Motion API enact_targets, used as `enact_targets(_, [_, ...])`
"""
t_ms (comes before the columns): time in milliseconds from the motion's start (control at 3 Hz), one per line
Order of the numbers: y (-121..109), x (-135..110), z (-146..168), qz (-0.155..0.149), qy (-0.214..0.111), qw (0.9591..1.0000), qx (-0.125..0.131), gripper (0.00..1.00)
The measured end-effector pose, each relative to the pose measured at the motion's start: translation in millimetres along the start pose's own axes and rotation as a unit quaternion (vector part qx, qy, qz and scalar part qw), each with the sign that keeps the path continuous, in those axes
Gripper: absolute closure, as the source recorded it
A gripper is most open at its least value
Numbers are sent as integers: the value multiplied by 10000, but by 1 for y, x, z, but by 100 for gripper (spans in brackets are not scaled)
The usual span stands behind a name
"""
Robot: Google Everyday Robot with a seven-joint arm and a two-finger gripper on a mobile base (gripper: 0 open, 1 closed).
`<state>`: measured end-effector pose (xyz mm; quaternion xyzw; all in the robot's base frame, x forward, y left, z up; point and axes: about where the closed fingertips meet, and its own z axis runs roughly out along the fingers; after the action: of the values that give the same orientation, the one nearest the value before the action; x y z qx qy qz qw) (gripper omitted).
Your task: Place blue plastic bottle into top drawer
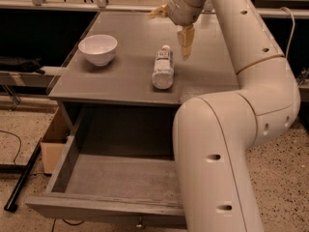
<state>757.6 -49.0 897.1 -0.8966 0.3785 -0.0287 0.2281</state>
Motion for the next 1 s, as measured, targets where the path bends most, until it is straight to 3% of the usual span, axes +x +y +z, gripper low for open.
enact_targets(333, [-8,4,6,-1,41,9999,134,0])
enact_targets(667, [-4,3,13,-186,-67,9998,92,0])
enact_targets(1000, [9,0,21,-634,-371,9973,54,0])
